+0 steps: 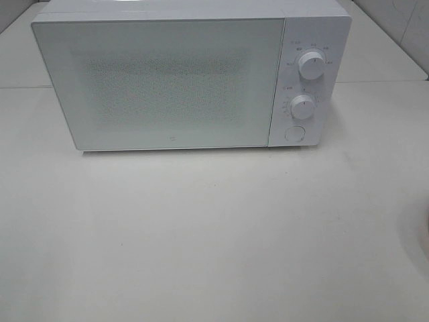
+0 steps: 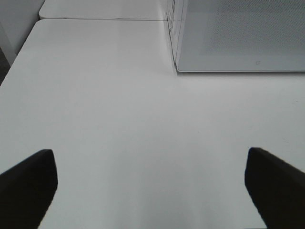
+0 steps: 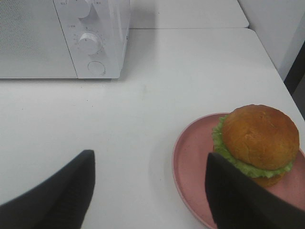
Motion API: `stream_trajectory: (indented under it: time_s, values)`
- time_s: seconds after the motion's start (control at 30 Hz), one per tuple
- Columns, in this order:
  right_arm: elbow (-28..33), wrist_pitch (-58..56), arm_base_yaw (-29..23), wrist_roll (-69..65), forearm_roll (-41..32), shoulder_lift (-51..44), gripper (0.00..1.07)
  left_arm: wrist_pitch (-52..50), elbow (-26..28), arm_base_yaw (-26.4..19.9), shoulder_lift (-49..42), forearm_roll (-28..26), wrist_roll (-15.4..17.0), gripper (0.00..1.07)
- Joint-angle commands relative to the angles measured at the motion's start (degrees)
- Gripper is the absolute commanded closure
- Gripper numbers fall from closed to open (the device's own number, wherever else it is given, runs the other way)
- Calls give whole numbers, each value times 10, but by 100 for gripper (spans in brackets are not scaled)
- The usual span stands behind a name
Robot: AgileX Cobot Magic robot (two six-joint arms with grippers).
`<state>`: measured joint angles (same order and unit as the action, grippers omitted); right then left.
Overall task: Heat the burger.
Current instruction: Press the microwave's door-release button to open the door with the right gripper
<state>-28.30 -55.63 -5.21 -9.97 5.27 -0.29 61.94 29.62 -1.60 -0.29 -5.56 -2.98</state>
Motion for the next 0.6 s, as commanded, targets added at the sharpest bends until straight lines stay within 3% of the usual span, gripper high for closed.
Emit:
stream_trajectory:
  time_s: [0.03, 0.6]
  values:
    - [1, 6, 2, 2, -1, -15, 44, -7, -1, -1, -12, -2, -2, 6]
    - [-2, 9, 2, 1, -9, -15, 44, -7, -1, -1, -12, -2, -2, 6]
